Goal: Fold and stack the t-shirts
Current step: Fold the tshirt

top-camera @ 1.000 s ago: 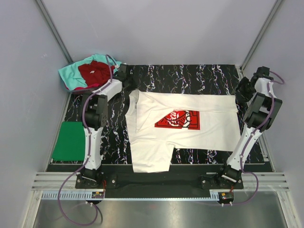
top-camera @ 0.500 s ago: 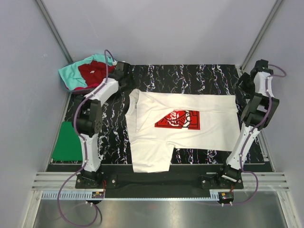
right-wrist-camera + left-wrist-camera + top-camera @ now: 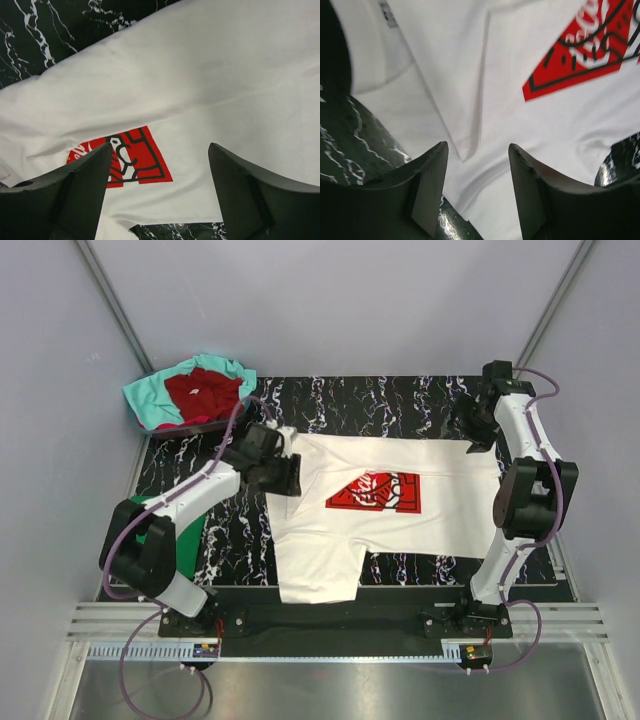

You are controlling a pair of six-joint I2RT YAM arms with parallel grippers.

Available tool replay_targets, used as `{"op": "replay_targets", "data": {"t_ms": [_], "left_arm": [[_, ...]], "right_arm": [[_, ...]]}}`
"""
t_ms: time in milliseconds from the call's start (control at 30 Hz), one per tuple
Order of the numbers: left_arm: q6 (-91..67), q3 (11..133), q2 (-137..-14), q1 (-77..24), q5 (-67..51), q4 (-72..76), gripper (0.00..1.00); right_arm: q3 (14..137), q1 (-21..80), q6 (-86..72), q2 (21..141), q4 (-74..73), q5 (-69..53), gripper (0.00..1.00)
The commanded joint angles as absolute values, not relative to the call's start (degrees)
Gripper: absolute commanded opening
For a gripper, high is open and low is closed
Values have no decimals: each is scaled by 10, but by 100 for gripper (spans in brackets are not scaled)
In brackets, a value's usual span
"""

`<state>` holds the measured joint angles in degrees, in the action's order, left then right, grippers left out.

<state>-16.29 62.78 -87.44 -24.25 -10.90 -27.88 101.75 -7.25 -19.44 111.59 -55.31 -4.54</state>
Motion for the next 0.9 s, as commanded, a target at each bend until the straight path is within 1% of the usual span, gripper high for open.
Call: {"op": "replay_targets", "data": {"t_ms": [0, 67, 167, 367, 467, 600, 867], "left_arm": [[-113, 601, -868, -289, -115, -283, 54], [-108, 587, -868, -315, -103, -274, 50], [-99, 570, -880, -334, -66, -268, 50], [-65, 573, -918, -358, -23, -271, 51], [-58, 577, -935, -360, -6, -265, 49], [-45, 598, -968, -361, 14, -270, 44], [-44, 627, -993, -363, 24, -279, 33]], "right_arm": [[964, -62, -198, 1056, -527, -73, 85], [933, -60, -194, 1038, -523, -74, 85], [900, -59, -189, 1009, -516, -79, 85], [877, -58, -180, 978, -516, -80, 85], [872, -58, -180, 968, -513, -83, 85], [861, -59, -179, 961, -512, -87, 85], [844, -59, -182, 967, -501, -92, 85]]}}
